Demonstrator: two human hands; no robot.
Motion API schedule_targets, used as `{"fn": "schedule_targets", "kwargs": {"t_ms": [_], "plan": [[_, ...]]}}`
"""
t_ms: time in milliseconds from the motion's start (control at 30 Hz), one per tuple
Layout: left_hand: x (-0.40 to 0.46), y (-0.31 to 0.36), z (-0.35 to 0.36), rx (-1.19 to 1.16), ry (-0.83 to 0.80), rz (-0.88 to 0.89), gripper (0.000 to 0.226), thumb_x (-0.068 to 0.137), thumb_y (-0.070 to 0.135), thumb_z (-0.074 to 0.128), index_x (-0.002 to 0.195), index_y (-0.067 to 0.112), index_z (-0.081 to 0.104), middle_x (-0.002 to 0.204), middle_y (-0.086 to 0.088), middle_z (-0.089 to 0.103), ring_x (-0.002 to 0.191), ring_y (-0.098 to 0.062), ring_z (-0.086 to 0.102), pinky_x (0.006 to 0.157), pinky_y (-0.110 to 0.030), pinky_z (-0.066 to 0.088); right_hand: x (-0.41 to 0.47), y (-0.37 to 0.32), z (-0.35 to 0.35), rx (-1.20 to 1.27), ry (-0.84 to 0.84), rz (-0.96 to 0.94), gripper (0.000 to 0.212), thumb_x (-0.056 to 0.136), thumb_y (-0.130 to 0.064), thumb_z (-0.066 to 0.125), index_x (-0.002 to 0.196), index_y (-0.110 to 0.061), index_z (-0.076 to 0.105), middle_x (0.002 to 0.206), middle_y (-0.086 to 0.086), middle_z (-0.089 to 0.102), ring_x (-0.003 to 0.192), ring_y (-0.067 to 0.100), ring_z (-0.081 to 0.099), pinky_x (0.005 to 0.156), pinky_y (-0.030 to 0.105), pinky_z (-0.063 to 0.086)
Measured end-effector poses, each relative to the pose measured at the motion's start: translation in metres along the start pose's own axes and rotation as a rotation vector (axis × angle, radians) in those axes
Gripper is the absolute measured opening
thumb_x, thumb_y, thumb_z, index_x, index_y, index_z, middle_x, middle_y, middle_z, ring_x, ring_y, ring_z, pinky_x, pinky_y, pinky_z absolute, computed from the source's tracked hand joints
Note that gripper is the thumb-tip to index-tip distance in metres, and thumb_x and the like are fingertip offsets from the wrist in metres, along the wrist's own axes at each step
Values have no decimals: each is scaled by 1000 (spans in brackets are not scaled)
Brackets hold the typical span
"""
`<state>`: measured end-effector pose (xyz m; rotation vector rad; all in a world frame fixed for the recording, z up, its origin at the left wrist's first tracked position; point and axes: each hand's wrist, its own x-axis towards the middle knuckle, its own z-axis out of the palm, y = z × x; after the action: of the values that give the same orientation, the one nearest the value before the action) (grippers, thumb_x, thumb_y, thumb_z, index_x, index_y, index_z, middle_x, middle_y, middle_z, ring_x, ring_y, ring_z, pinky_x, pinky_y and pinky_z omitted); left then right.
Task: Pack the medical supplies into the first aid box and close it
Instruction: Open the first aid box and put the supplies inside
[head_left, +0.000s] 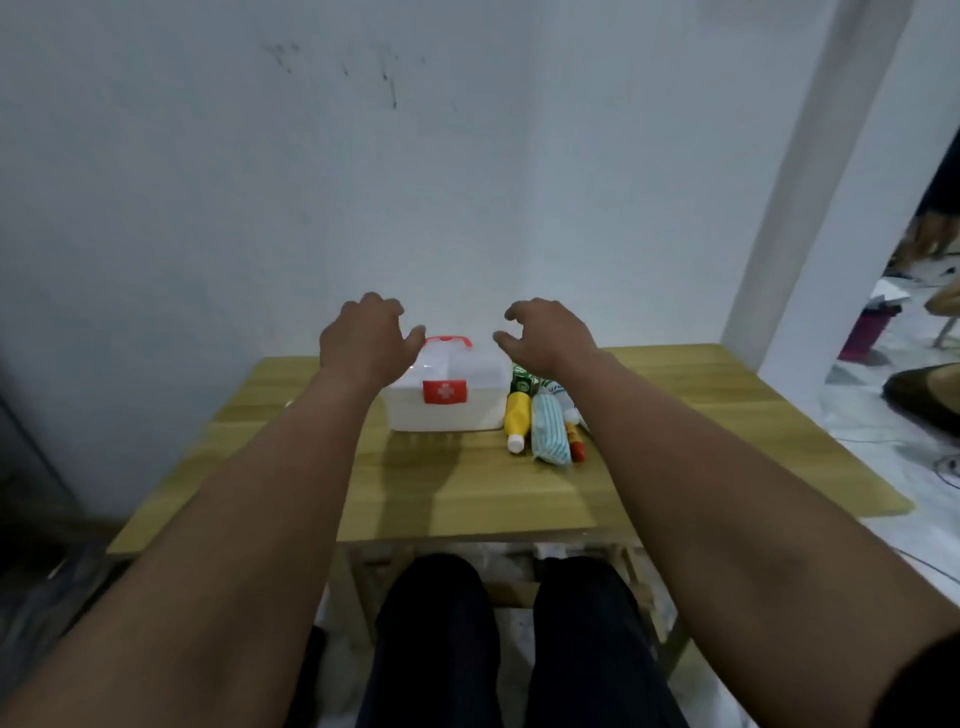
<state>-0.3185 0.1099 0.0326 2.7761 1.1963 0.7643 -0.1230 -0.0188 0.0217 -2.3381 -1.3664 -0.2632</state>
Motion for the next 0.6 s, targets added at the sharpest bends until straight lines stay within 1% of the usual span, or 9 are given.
{"fn": "schedule_targets", "kwargs": {"t_ms": [133, 200, 267, 300, 367, 433, 467, 500, 600], "plan": [[-6, -10, 5, -54, -30, -3, 58, 99, 53, 57, 146, 18, 57, 147, -7, 55, 132, -30, 53, 98, -47, 50, -3, -16, 17, -2, -29, -62, 52, 96, -50, 58, 139, -22, 57, 134, 5, 60, 124, 25, 56, 99, 42, 51], [-6, -18, 17, -105, -93, -3, 66, 98, 51, 60, 153, 18, 49, 155, -7, 49, 138, -29, 50, 104, -46, 47, -1, -19, 29, -22, -47, -91, 55, 94, -50, 60, 142, -24, 53, 136, 5, 58, 125, 26, 55, 100, 44, 50], [-3, -27, 30, -176, -169, -1, 77, 93, 48, 66, 159, 17, 40, 161, -7, 43, 144, -28, 45, 110, -45, 44, 4, -20, 44, -59, -77, -134, 64, 91, -52, 64, 147, -27, 47, 142, 4, 54, 129, 27, 52, 102, 46, 48], [-2, -31, 37, -218, -203, 4, 82, 88, 46, 69, 159, 18, 39, 160, -7, 44, 144, -27, 44, 109, -44, 44, 7, -20, 51, -84, -98, -157, 71, 89, -54, 66, 150, -30, 42, 146, 4, 50, 132, 28, 49, 104, 48, 47], [1, -39, 53, -311, -260, 3, 82, 79, 39, 76, 152, 20, 43, 149, -4, 51, 138, -26, 46, 102, -41, 48, 12, -17, 71, -137, -151, -199, 87, 83, -60, 71, 155, -33, 31, 156, 5, 41, 142, 28, 39, 110, 51, 40], [5, -45, 69, -350, -301, -8, 87, 72, 36, 83, 149, 24, 44, 140, -2, 54, 131, -26, 50, 99, -43, 53, 15, -12, 91, -182, -195, -220, 99, 78, -62, 75, 158, -35, 23, 164, 6, 29, 151, 28, 24, 118, 56, 28], [10, -50, 80, -373, -311, -11, 93, 69, 41, 84, 150, 26, 41, 142, -1, 54, 131, -25, 51, 99, -47, 55, 18, -9, 102, -198, -195, -223, 101, 78, -61, 75, 159, -35, 20, 166, 5, 24, 154, 28, 18, 120, 58, 23], [12, -53, 87, -389, -308, -12, 98, 66, 46, 85, 151, 28, 40, 143, 0, 53, 132, -24, 51, 99, -50, 56, 20, -7, 109, -214, -173, -225, 100, 80, -61, 74, 159, -35, 19, 166, 5, 22, 154, 28, 15, 121, 58, 20], [23, -66, 111, -422, -268, -31, 107, 59, 66, 83, 151, 31, 40, 148, 0, 54, 135, -25, 52, 99, -54, 56, 22, -2, 116, -263, -87, -266, 91, 86, -62, 65, 159, -35, 19, 166, 6, 25, 154, 29, 17, 120, 58, 23]]}}
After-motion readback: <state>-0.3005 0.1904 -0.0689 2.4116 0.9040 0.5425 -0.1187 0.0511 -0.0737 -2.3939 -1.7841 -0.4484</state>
